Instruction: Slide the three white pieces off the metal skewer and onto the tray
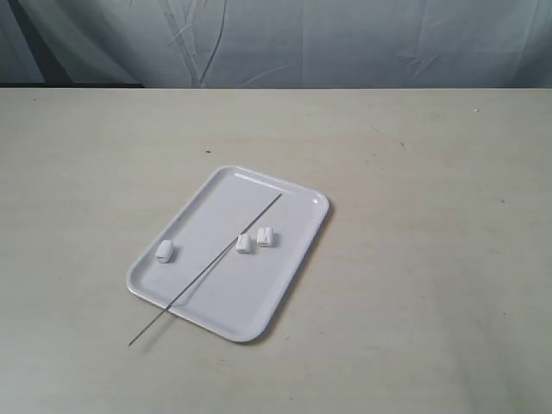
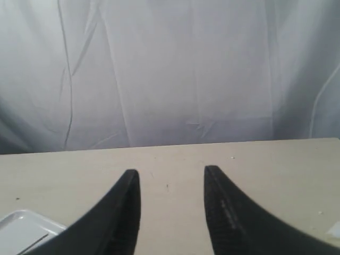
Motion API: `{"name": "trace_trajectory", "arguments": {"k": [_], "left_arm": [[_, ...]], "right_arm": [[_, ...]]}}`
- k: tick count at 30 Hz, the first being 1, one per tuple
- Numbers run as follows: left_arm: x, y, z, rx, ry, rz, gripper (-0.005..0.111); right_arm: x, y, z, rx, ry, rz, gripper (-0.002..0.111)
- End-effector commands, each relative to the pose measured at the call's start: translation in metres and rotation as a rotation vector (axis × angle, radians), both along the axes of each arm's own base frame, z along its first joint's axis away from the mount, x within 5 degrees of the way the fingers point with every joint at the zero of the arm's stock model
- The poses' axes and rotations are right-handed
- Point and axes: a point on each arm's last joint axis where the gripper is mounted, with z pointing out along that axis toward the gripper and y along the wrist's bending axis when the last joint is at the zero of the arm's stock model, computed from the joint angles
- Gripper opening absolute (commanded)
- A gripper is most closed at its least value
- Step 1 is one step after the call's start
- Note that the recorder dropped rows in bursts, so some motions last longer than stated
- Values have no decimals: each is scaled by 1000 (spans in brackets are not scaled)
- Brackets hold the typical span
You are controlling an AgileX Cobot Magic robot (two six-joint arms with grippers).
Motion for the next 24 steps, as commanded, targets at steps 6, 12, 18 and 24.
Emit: {"name": "trace_trajectory", "arguments": {"k": [6,12,18,24], "left_arm": [[6,1,-64,-6,-195,161,0],[22,2,-127,-37,-174,244,0],[32,1,-169,-4,-85,237,0],[36,2,-188,-14,-87,240,0]], "right_arm": [[-2,-8,-70,-67,65,-84,38],[-7,-12,-92,12,161,-139,38],[-7,-12,-92,3,160,-137,38],[-8,-12,-94,-82,180,-123,38]]}}
